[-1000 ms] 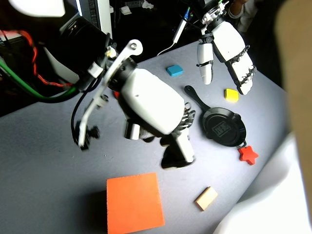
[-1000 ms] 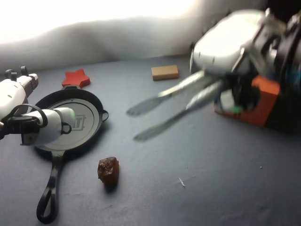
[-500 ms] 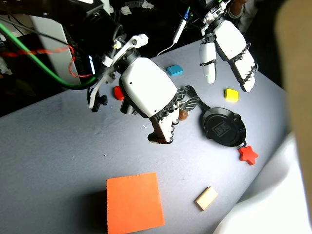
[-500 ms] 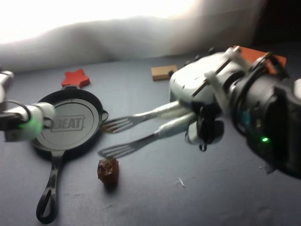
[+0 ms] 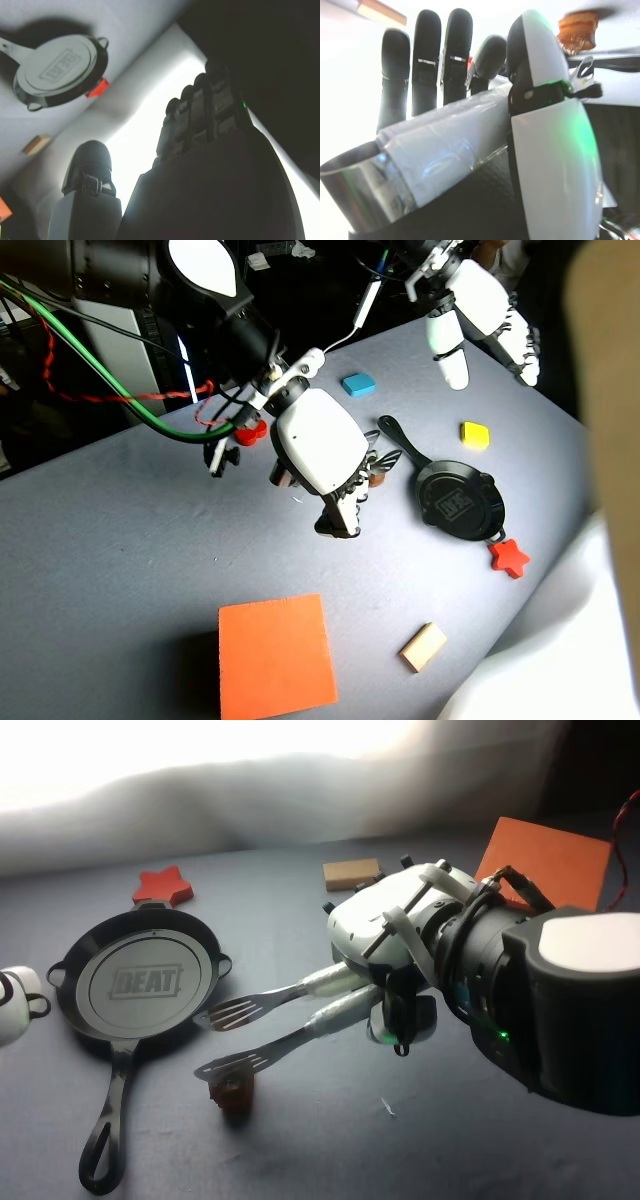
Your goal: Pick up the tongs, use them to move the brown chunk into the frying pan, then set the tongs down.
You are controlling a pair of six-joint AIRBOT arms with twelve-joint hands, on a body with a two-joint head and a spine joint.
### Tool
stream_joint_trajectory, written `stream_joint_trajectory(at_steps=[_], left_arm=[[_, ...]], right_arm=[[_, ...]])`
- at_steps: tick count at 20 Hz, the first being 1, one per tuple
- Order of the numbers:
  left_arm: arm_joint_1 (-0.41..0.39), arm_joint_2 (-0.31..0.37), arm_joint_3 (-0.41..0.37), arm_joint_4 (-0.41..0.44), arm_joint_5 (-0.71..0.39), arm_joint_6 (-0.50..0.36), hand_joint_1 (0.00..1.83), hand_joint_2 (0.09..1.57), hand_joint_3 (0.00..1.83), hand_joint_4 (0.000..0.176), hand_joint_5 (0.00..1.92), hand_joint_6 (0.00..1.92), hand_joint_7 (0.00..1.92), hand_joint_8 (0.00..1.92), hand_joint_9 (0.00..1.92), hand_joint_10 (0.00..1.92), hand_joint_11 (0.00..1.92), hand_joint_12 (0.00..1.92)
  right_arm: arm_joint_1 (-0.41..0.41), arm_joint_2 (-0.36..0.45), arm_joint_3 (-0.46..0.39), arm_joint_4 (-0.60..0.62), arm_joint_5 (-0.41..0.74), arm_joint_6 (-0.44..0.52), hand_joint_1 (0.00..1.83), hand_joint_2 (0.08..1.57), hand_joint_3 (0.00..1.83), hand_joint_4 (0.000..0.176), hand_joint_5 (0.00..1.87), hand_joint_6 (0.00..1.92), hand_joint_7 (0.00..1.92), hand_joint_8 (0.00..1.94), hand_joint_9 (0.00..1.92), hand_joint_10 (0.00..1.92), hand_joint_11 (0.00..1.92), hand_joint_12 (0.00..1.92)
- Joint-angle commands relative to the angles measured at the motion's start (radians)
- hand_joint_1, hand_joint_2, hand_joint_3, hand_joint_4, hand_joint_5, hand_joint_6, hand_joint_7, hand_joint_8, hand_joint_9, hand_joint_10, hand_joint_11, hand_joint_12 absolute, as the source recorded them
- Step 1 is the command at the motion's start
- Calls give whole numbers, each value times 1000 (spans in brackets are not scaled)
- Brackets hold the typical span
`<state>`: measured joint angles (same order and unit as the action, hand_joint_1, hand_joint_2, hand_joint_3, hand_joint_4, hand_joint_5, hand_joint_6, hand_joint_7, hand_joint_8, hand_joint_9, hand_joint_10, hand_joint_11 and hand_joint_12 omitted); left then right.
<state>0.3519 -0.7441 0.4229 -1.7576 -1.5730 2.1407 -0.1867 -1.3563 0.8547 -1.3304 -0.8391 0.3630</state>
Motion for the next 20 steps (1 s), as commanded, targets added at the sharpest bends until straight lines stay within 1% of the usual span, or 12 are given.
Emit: stream_joint_trajectory(at_steps=[1, 3, 5, 6, 7, 8, 9, 12, 17, 18, 19, 20], left_arm=[[-7, 4, 3, 91, -74, -2, 75, 1321, 1, 0, 26, 2, 33, 0, 43, 3, 0, 345], [-8, 4, 3, 91, -74, -1, 109, 1317, 0, 0, 34, 3, 40, 2, 46, 3, 0, 355], [-8, 1, 3, 91, -70, -1, 37, 1326, 3, 0, 11, 1, 27, 1, 38, 0, 0, 323], [-8, 1, 3, 91, -67, -1, 40, 1325, 2, 0, 10, 1, 29, 2, 40, 1, 0, 327], [-8, 1, 3, 91, -62, -1, 63, 1323, 0, 0, 21, 5, 39, 4, 47, 3, 0, 339], [-8, 1, 4, 91, -58, -2, 52, 1326, 2, 0, 14, 1, 33, 1, 42, 1, 0, 332], [-8, 1, 4, 91, -56, -2, 53, 1326, 1, 0, 17, 2, 26, 1, 37, 0, 0, 316], [-8, 0, 5, 91, -52, -2, 52, 1327, 0, 0, 40, 6, 44, 4, 61, 6, 0, 375], [-8, -1, 5, 91, -45, -2, 90, 1320, 0, 0, 34, 3, 36, 2, 47, 1, 0, 397], [-8, -1, 5, 91, -45, -2, 60, 1321, 0, 0, 31, 1, 38, 2, 47, 1, 0, 394], [-8, -1, 5, 91, -45, -2, 71, 1320, 0, 0, 45, 5, 46, 3, 56, 4, 0, 408], [-9, -1, 5, 91, -45, -2, 75, 1322, 0, 0, 45, 4, 46, 3, 55, 3, 0, 410]], right_arm=[[3, 1, 1, -73, 4, 2, 1099, 1220, 1, 0, 764, 1298, 910, 315, 690, 799, 400, 1554], [-6, -4, 1, -73, 7, 2, 1098, 1221, 0, 0, 763, 1300, 914, 305, 696, 782, 403, 1538], [-15, -6, 2, -74, 13, 2, 1095, 1225, 1, 0, 755, 1312, 898, 290, 683, 769, 377, 1545], [-19, -8, 3, -74, 13, 2, 1094, 1227, 1, 0, 752, 1316, 886, 281, 665, 770, 349, 1562], [-24, -10, 4, -75, 13, 2, 1109, 1160, 0, 0, 620, 920, 875, 268, 649, 762, 334, 1549], [-30, -11, 4, -76, 14, 2, 1111, 1144, 0, 0, 631, 734, 872, 253, 643, 749, 325, 1542], [-34, -12, 5, -81, 15, 2, 1107, 1137, 0, 0, 659, 642, 880, 233, 651, 726, 324, 1531], [-45, -28, 25, -95, 18, 3, 1113, 1121, 0, 0, 689, 567, 895, 197, 662, 697, 322, 1523], [-57, -66, 76, -117, 29, 4, 1098, 1136, 0, 0, 686, 558, 895, 184, 663, 699, 319, 1533], [-61, -69, 79, -129, 31, 4, 1101, 1135, 0, 0, 693, 558, 902, 184, 672, 703, 331, 1534], [-65, -71, 79, -135, 34, 4, 1108, 1186, 6, 0, 778, 1104, 941, 193, 709, 723, 376, 1541], [-67, -71, 79, -135, 35, 4, 1108, 1202, 4, 0, 785, 1232, 970, 204, 737, 748, 417, 1536]])
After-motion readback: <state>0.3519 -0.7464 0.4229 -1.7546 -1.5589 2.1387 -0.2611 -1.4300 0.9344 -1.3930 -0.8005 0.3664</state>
